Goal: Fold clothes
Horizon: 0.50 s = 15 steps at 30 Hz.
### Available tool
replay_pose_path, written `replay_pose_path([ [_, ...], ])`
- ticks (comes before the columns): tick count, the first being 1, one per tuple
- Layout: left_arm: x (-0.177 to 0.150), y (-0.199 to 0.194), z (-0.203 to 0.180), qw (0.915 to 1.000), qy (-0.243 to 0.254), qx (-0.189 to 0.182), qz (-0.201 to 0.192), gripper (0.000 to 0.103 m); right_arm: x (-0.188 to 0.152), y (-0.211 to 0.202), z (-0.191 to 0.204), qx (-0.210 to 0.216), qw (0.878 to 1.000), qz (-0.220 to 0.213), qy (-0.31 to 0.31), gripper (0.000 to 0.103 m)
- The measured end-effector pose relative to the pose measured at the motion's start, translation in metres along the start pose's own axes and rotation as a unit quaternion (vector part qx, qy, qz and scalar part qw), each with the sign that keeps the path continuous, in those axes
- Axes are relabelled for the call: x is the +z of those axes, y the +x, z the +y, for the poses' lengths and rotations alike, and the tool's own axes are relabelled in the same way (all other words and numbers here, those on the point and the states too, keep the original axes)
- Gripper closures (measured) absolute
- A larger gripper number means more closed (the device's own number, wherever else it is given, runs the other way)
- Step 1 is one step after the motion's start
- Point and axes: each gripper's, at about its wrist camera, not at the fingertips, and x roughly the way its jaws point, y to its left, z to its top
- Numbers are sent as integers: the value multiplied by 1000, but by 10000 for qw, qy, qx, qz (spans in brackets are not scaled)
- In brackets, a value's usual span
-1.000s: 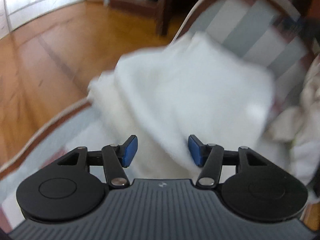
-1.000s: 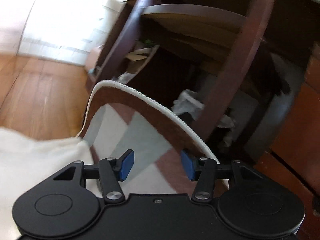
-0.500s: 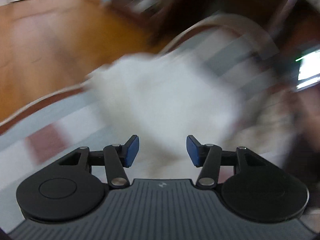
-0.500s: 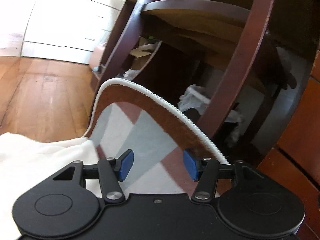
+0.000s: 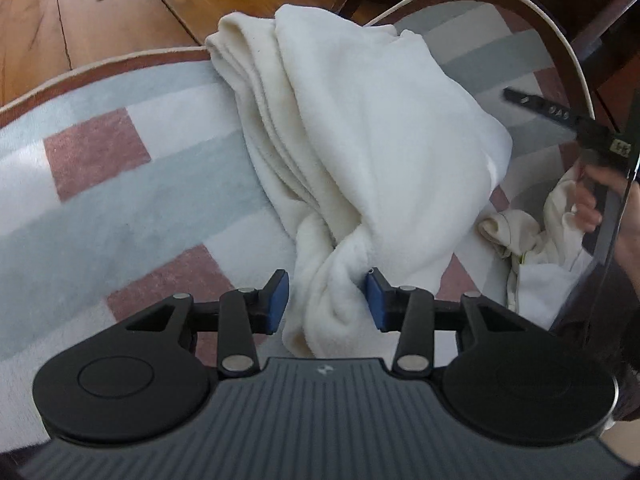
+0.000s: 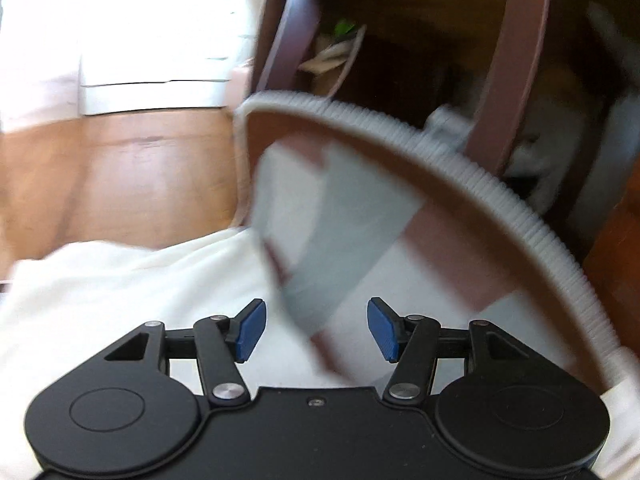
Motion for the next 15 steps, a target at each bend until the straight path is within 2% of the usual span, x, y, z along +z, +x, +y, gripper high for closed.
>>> replay_pose_path([
  [1, -1, -1, -3, 9999, 84, 52, -20, 62, -6, 9, 3, 28, 9999, 153, -28, 45],
  [2, -1, -1, -5, 9998, 168, 103, -40, 62, -11, 17, 7, 56, 9995, 306, -56, 58],
  [4, -2, -3, -10, 9992, 336, 207, -79, 62, -22, 34, 14, 113, 9980, 612, -111, 59],
  [7, -2, -6, -6, 9993, 264, 260, -31, 62, -30, 47, 0, -667, 9944, 712, 400, 54],
  [9, -1, -11, -10, 9986, 364, 396, 4, 60, -31, 45, -7, -981, 9894, 749, 763, 55],
  [11, 0, -18, -19, 9965, 591, 595, -14, 56, -27, 31, 9, -1190, 9896, 672, 441, 58],
  [12, 1, -22, -25, 9953, 660, 714, -39, 51, -25, 20, 19, -1339, 9887, 612, 293, 57],
  [13, 3, -26, -31, 9939, 711, 835, -64, 42, -23, 8, 26, -1458, 9873, 557, 310, 52],
  [15, 5, -37, -43, 9916, 798, 1008, -134, 32, -21, -27, 32, -1382, 9860, 378, 850, 39],
])
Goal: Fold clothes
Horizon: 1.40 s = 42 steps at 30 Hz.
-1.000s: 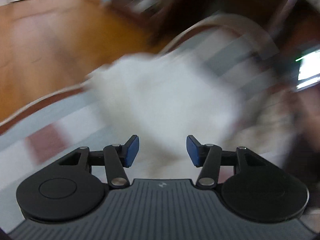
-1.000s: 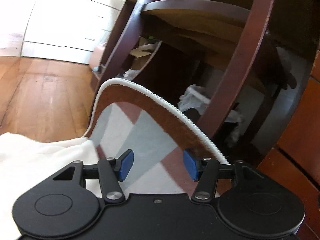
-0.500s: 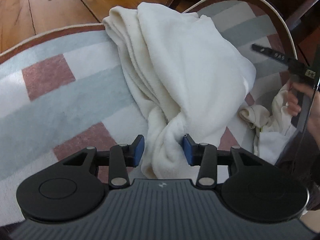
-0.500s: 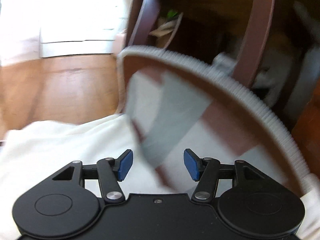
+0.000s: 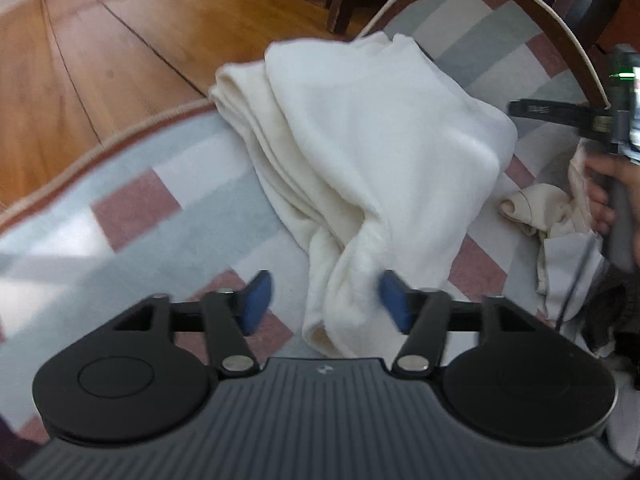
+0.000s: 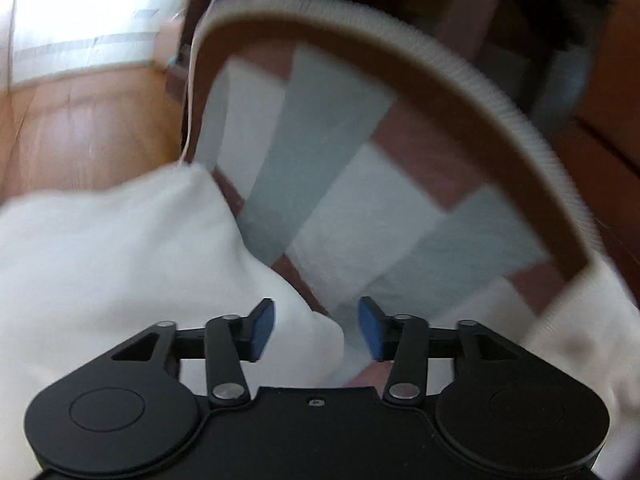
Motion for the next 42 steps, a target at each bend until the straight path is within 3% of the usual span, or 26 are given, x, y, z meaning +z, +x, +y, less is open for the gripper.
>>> replay_pose_path([
  [2, 6, -12, -8, 9998, 83, 143, -76, 20, -5, -34, -7, 287, 9979, -56, 583, 25],
  [6, 14, -40, -22, 9990, 238, 276, -241, 10, -20, -98, -13, 818, 9900, -35, 1150, 24],
  [9, 16, -63, -32, 9986, 297, 45, -438, 1, -29, -137, -10, 1004, 9889, -168, 1085, 24],
  [12, 15, -83, -42, 9978, 303, -217, -550, 0, -34, -169, -5, 481, 9943, -443, 846, 22],
  [15, 15, -95, -62, 9962, 641, 293, -517, 0, -37, -191, -16, 619, 9921, -326, 1044, 19],
  [18, 13, -109, -84, 9893, 1082, 816, -539, 0, -39, -204, -27, 945, 9843, 120, 1485, 16],
  [21, 12, -121, -96, 9866, 1209, 925, -582, 0, -44, -230, -24, 812, 9883, 385, 1232, 16],
  [26, 13, -127, -109, 9882, 1216, 814, -441, 0, -51, -254, -26, 539, 9877, 651, 1314, 16],
  [42, 12, -122, -114, 9913, 1064, 752, -208, 0, -55, -266, -13, 553, 9868, 1059, 1092, 16],
])
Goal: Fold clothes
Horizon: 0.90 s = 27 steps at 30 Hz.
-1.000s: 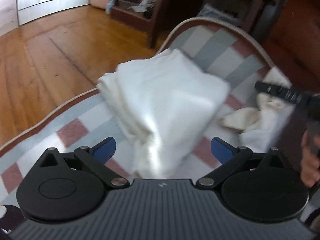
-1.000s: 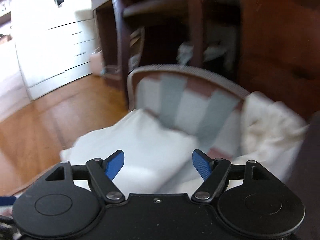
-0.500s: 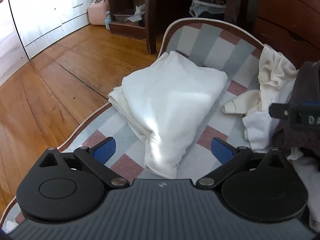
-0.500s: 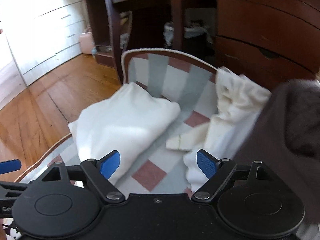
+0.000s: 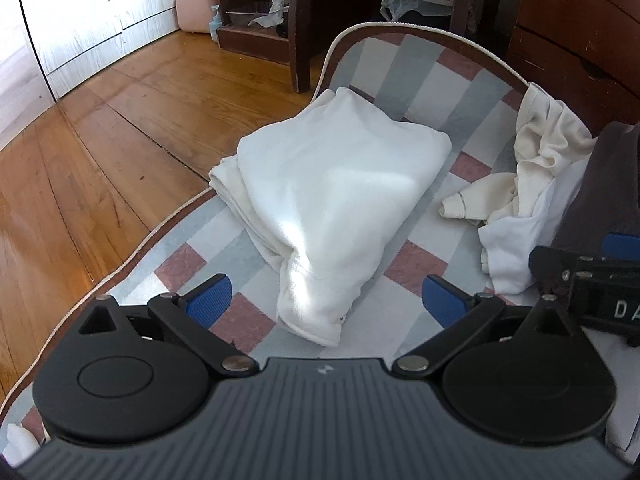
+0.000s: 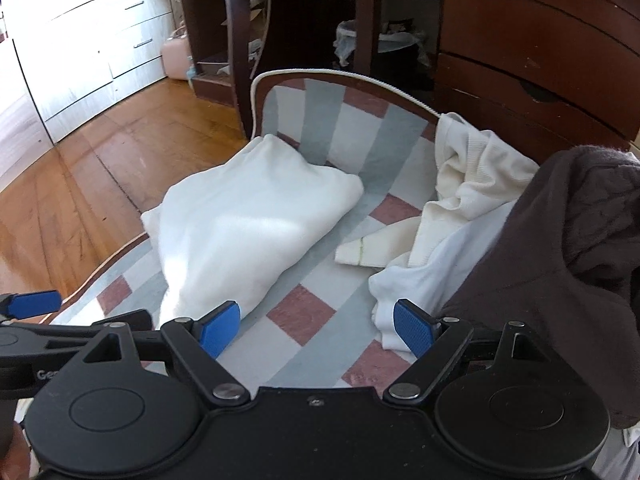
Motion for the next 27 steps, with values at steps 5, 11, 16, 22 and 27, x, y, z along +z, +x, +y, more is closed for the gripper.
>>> replay_pose_path([
  [5, 1, 1, -8, 9999, 106, 86, 12, 0, 0, 1, -3, -27, 10000, 34, 87, 16],
  [11, 0, 3, -12, 9999, 152, 5, 81, 0, 0, 3, -9, -15, 9998, 74, 197, 16],
  [16, -1, 5, -16, 9997, 157, -135, 131, 0, 0, 2, -9, -40, 9998, 44, 181, 16],
  [22, -3, 4, -24, 9993, 316, -161, 95, 0, -1, 2, -9, -69, 9998, 72, 151, 16],
  [27, -5, 4, -27, 9992, 347, -176, 112, 0, -1, 2, -11, -112, 9998, 72, 178, 16],
])
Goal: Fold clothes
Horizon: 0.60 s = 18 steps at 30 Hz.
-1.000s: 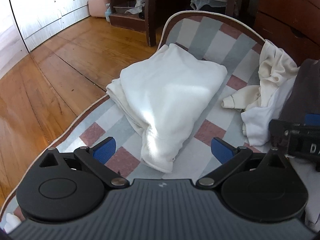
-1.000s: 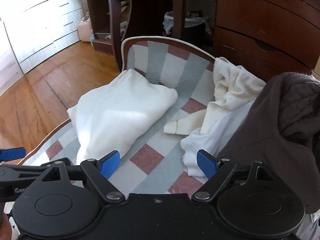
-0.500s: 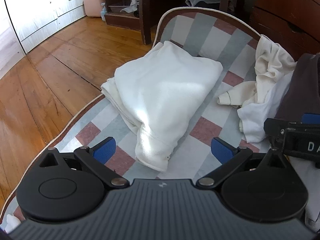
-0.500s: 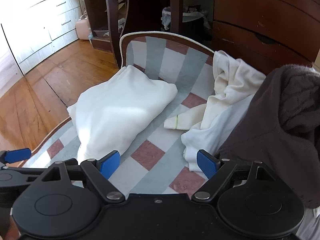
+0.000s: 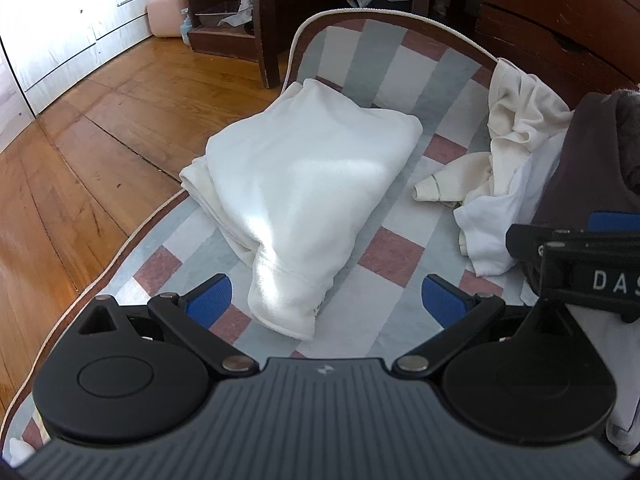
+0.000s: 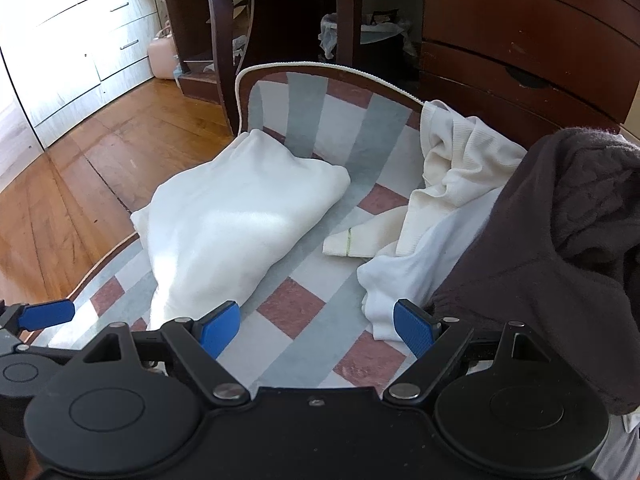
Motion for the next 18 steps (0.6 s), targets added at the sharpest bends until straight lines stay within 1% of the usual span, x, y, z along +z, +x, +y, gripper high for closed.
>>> replay_pose_path([
  [9, 0, -1, 0, 9999, -27, 103, -11, 0, -2, 1, 0, 43, 10000, 57, -4, 16],
  [18, -1, -2, -2, 10000, 45, 83, -12, 0, -3, 3, -1, 38, 9999, 93, -12, 16],
])
